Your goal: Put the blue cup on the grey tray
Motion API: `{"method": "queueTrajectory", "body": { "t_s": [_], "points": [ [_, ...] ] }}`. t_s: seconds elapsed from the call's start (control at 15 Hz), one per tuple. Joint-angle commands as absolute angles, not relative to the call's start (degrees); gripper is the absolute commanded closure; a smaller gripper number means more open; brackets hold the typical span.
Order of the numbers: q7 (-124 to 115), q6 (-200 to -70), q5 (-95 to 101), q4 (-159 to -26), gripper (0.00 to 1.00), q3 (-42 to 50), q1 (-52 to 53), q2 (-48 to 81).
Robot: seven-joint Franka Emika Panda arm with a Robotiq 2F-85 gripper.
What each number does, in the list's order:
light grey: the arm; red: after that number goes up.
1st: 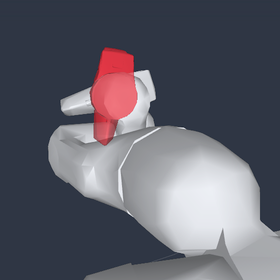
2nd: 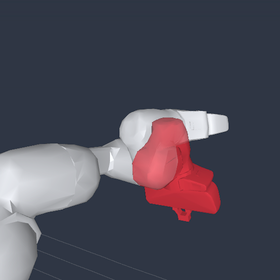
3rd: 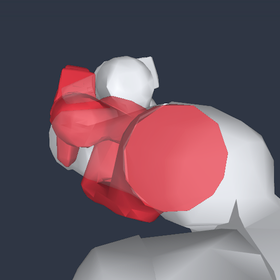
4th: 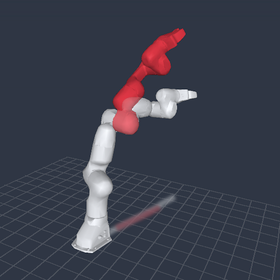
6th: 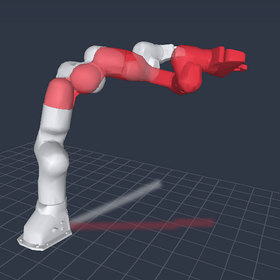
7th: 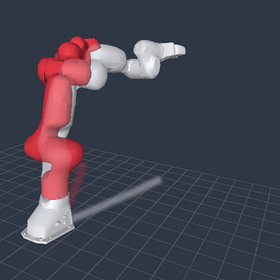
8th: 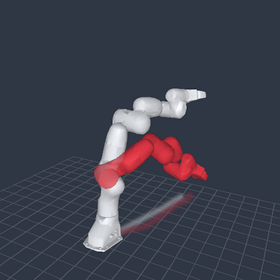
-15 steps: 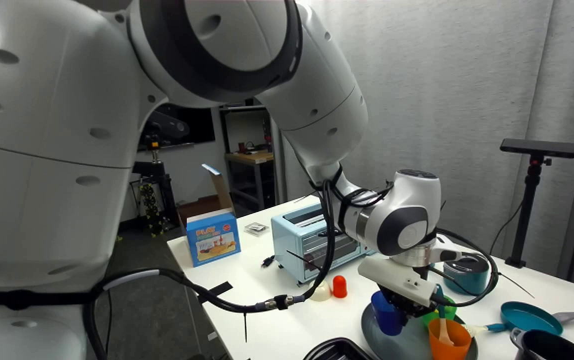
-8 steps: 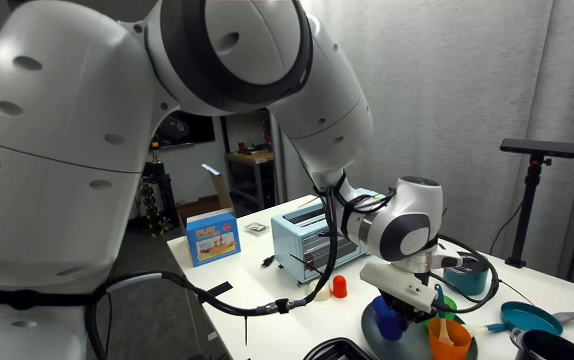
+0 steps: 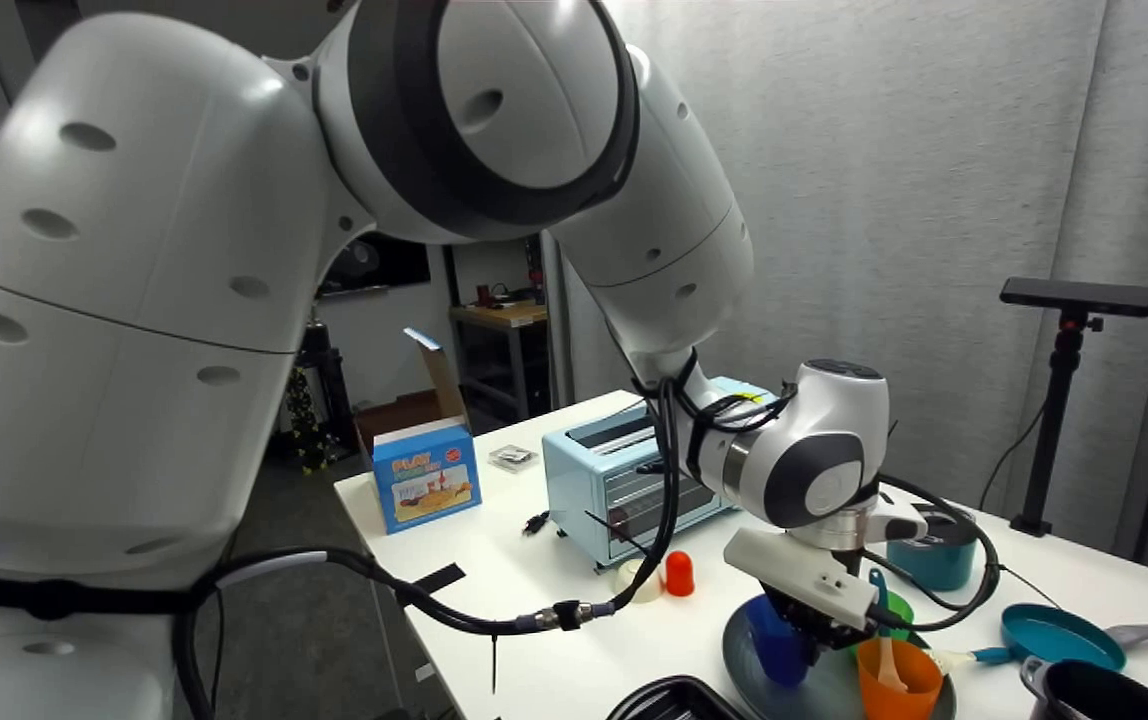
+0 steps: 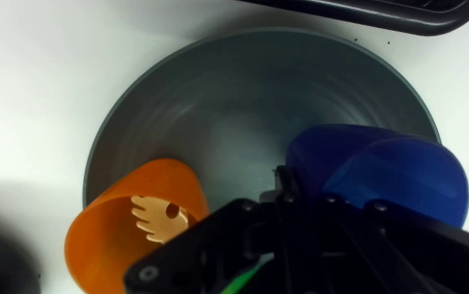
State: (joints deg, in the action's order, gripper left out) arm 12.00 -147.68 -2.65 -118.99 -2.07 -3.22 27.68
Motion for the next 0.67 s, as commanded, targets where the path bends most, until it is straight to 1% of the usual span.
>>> {"method": "queueTrajectory", "body": {
  "t_s": [0.0, 0.27, 0.47, 0.6],
  "points": [
    [10.53, -146.85, -2.07, -116.88, 0.68, -1.79, -3.17, 28.89],
    [10.50, -146.81, -2.27, -116.64, 0.40, -1.83, -3.28, 28.96],
    [10.60, -147.00, -2.46, -116.83, 0.16, -1.97, -3.39, 28.75],
    [11.01, -147.24, -2.75, -117.54, 0.03, -2.36, -3.50, 27.99]
  ]
}}
